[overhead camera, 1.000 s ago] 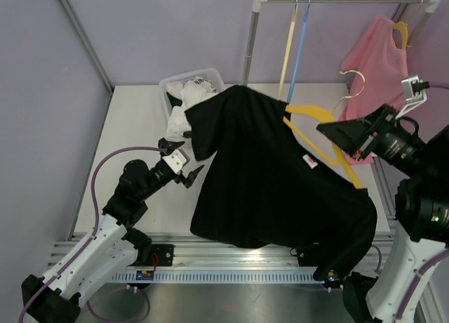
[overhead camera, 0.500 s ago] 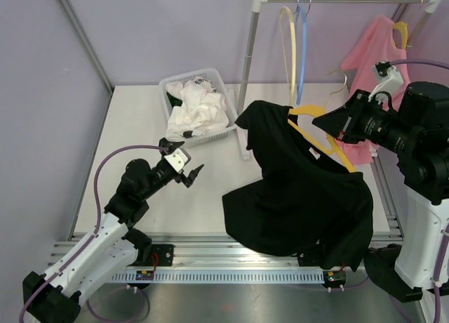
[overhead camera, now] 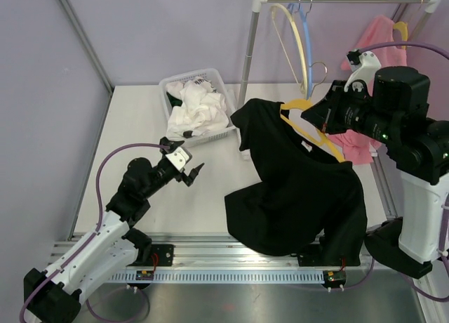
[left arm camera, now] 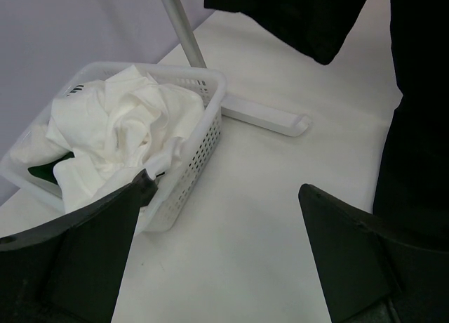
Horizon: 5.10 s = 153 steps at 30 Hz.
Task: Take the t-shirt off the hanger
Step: Remove the tshirt from the hanger
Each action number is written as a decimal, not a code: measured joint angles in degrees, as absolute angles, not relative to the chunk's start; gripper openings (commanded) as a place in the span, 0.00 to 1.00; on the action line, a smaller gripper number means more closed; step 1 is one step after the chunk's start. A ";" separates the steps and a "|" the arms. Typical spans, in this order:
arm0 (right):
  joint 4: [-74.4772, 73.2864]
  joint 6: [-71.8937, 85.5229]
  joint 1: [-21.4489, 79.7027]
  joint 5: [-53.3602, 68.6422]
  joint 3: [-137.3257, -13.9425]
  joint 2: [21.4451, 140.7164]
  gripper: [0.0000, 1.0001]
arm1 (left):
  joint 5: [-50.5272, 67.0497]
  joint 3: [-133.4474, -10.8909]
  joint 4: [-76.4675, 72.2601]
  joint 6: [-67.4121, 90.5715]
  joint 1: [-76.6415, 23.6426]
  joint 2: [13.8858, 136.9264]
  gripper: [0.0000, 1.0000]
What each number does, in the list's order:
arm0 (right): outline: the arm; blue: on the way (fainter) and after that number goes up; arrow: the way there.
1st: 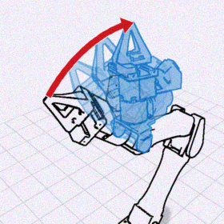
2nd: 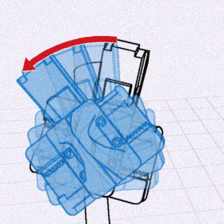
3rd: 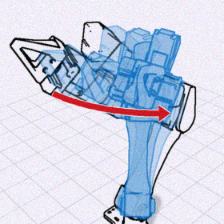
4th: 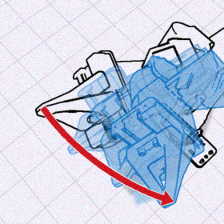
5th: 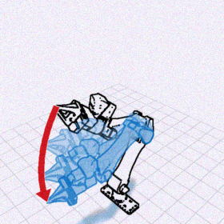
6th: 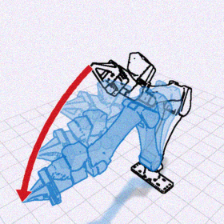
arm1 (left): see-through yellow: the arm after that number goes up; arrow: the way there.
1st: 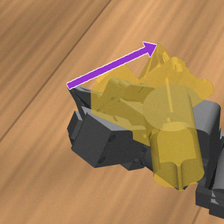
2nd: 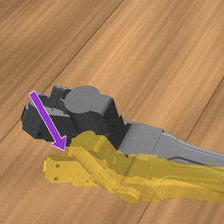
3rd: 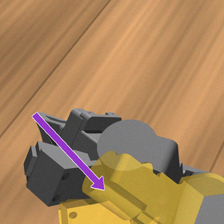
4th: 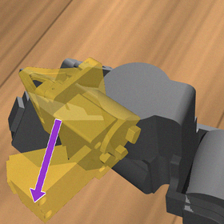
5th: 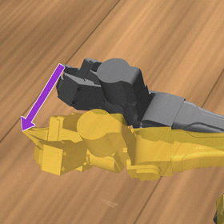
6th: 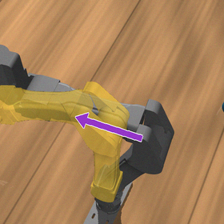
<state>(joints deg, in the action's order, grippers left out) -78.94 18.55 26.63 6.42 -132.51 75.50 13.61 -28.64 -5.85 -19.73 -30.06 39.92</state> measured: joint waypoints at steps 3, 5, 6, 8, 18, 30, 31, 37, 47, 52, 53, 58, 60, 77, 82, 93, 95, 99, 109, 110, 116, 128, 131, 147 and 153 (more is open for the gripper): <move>-78.76 18.26 26.87 4.27 -132.27 77.08 0.00 | 13.41 -28.64 -6.04 -19.75 -30.06 39.92 0.99; -78.32 18.22 26.89 3.16 -131.22 76.90 0.00 | 13.28 -28.64 -6.15 -19.73 -30.06 39.92 0.99; -77.78 18.24 26.92 2.66 -130.34 76.55 0.00 | 13.23 -28.64 -6.15 -19.73 -30.06 39.92 0.99; -76.03 18.26 26.92 2.20 -127.72 75.37 0.00 | 13.21 -28.64 -6.15 -19.73 -30.06 39.92 0.99; -71.75 20.21 31.77 -3.66 -127.72 79.72 0.00 | 12.80 -28.64 -6.20 -19.73 -30.06 39.92 0.99; -53.34 24.71 35.64 -6.59 -106.43 72.29 0.00 | 12.14 -28.64 -6.42 -19.64 -30.06 39.72 0.99; -51.79 24.73 35.79 -6.63 -104.71 71.55 0.00 | 11.64 -28.64 -6.42 -19.57 -30.06 39.51 0.99; -39.70 23.70 36.23 -5.89 -90.28 65.65 0.00 | 4.80 -28.67 -6.79 -18.22 -30.06 38.20 0.99; -24.73 18.04 37.32 0.62 -72.99 60.23 0.00 | 3.25 -31.94 -6.28 -13.32 -30.06 39.35 0.99; -20.49 15.57 41.04 1.10 -68.69 59.40 0.00 | 4.40 -31.97 -6.61 -9.89 -30.06 42.26 0.99; -19.64 15.09 41.87 0.67 -68.38 59.29 0.00 | 4.49 -32.01 -6.57 -9.30 -30.06 42.44 0.99; -15.25 12.99 45.36 -0.91 -65.95 58.41 0.00 | 3.81 -32.99 -6.66 -7.01 -30.06 42.70 0.99; -13.91 12.36 45.82 -1.26 -65.23 58.39 0.00 | 3.22 -33.30 -6.92 -6.35 -30.06 42.15 0.99; 0.95 8.64 48.49 -6.61 -58.15 59.05 0.00 | 0.91 -41.65 -10.41 1.26 -30.06 52.42 0.99; 3.77 7.42 49.58 -7.46 -57.60 60.62 0.00 | -0.08 -39.20 -13.13 4.32 -30.11 52.88 0.99; 6.04 5.67 53.15 -12.93 -57.54 63.75 0.00 | 1.65 -35.18 -17.98 7.40 -30.13 48.93 0.99; 6.20 5.32 54.04 -14.59 -57.74 64.88 0.00 | 2.22 -34.83 -18.57 7.60 -30.11 48.45 0.99; 6.31 4.47 55.88 -17.39 -57.91 66.65 0.00 | 4.01 -34.20 -20.03 8.12 -30.11 48.38 0.99; 7.27 3.14 58.54 -20.47 -58.00 66.89 0.00 | 5.65 -34.13 -21.02 9.10 -30.13 52.01 0.97; 7.25 2.98 58.76 -20.62 -58.13 66.96 0.00 | 5.89 -34.13 -21.04 9.10 -30.13 52.29 0.95; 7.55 2.31 59.66 -22.06 -58.92 67.55 0.00 | 6.87 -34.15 -21.15 9.15 -30.33 53.47 0.94; 7.62 1.45 60.75 -23.53 -59.99 69.47 0.00 | 8.38 -34.20 -22.33 10.22 -30.74 54.65 0.93; 7.64 1.26 61.19 -23.53 -60.18 69.52 0.00 | 8.27 -34.92 -22.31 10.41 -30.81 55.42 0.89; 7.55 -0.30 62.70 -26.02 -61.12 70.26 0.00 | 4.05 -36.93 -21.43 9.74 -31.00 57.30 0.00; 6.13 -0.40 62.74 -27.79 -62.52 71.44 0.00 | 3.03 -37.82 -18.09 7.79 -31.11 54.65 0.00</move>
<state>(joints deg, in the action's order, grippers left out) 6.13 -0.40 62.74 -27.79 -62.52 71.44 3.03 -37.82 -18.09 7.79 -31.11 54.65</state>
